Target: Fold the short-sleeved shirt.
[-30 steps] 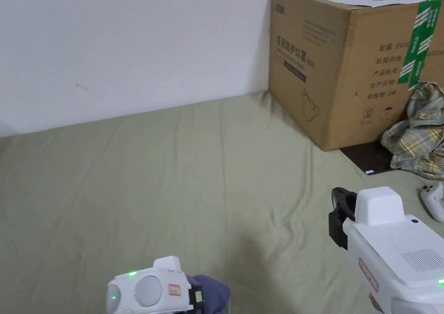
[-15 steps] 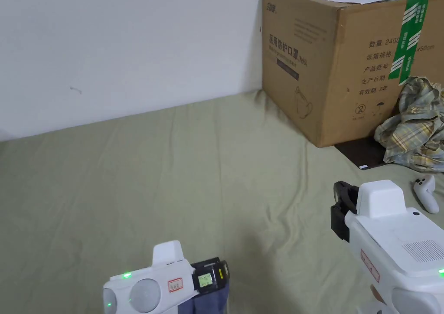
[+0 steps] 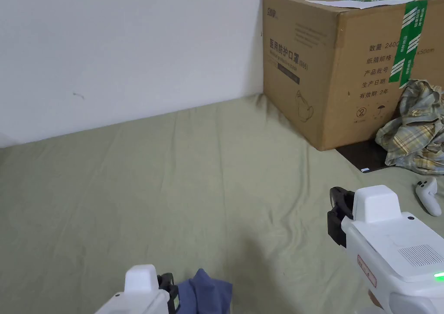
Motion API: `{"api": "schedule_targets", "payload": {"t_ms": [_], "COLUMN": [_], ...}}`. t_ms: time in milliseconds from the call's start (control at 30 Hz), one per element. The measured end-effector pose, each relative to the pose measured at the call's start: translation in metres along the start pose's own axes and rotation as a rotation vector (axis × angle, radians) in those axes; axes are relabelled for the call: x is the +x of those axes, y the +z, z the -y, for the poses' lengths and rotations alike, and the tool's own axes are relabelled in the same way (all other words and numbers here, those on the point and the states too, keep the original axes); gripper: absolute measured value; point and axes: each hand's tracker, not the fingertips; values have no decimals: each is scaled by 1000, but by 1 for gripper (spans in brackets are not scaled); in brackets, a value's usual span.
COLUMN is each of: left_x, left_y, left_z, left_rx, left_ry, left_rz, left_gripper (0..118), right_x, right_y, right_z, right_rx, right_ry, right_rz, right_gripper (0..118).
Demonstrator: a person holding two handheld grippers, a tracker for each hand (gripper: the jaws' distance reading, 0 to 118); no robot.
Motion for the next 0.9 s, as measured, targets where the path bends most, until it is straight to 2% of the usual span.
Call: {"api": "schedule_targets", "payload": {"t_ms": [333, 567, 700, 900], "left_x": [59, 77, 75, 67], "left_y": [-56, -95, -89, -23], "left_z": [40, 52, 49, 12], "left_rx": [-122, -216, -207, 17], "left_ry": [-124, -123, -135, -142], "left_rz": [17, 27, 25, 49], "left_gripper": [0, 0, 0, 0], "right_x": [13, 20, 21, 14], "right_y": [-6, -10, -5, 8], "right_z": [7, 10, 9, -2], "right_rx": [-30, -45, -40, 0], "right_ry": [-3, 1, 0, -7], "right_rz": [18, 35, 35, 12], "right_gripper": [0, 0, 0, 0]}}
